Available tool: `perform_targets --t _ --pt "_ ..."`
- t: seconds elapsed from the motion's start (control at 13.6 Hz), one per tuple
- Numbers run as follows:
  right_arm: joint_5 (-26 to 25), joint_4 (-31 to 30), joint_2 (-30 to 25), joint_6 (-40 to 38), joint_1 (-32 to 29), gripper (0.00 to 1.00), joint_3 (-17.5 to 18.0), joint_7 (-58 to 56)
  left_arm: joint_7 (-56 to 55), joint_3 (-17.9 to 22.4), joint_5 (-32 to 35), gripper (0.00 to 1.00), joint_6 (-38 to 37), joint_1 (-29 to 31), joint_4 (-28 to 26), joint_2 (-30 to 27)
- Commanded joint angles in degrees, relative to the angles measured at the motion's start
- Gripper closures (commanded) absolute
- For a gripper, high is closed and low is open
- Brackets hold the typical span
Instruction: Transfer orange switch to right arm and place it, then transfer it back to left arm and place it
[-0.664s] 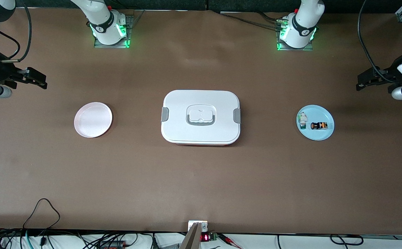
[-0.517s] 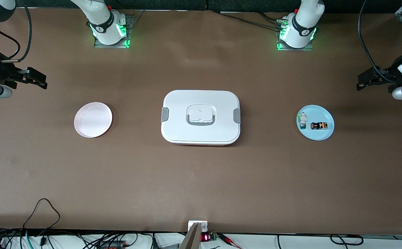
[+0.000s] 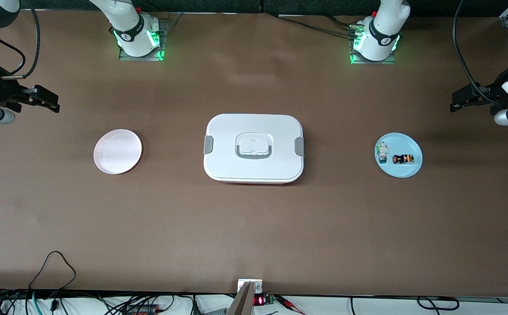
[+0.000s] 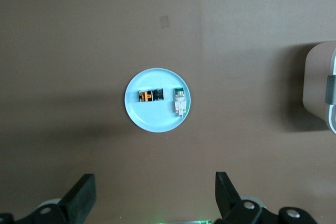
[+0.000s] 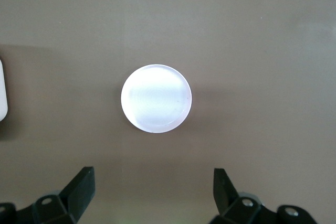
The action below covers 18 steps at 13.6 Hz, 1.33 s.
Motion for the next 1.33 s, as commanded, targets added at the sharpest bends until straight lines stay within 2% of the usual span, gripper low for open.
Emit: perform_targets --t 0.0,0.37,0.81,0.96,1.25 --pt "0.01 1.07 0.51 -1.12 -0.14 0.0 0.05 0.63 1.96 0.1 1.33 0.0 -1.85 -0.01 -0.06 0.24" --pt "-0.08 1.16 0.51 -0.16 -0.58 0.0 -0.22 0.72 2.92 -0.34 1.42 0.0 -5.01 -0.19 0.37 2.7" --pt "-0.34 1.25 0.69 0.37 -0.49 0.0 -0.22 -0.07 1.96 -0.25 1.24 0.0 -4.5 0.43 -0.33 7.7" --pt "-0.17 1.25 2.17 0.72 -0.32 0.0 -0.22 -0.07 0.47 -0.25 1.24 0.0 -2.04 0.52 -1.11 9.38" --pt "-0.26 1.86 2.62 0.63 -0.23 0.0 -0.13 -0.16 -0.59 0.1 1.42 0.0 9.89 1.04 -11.11 9.12"
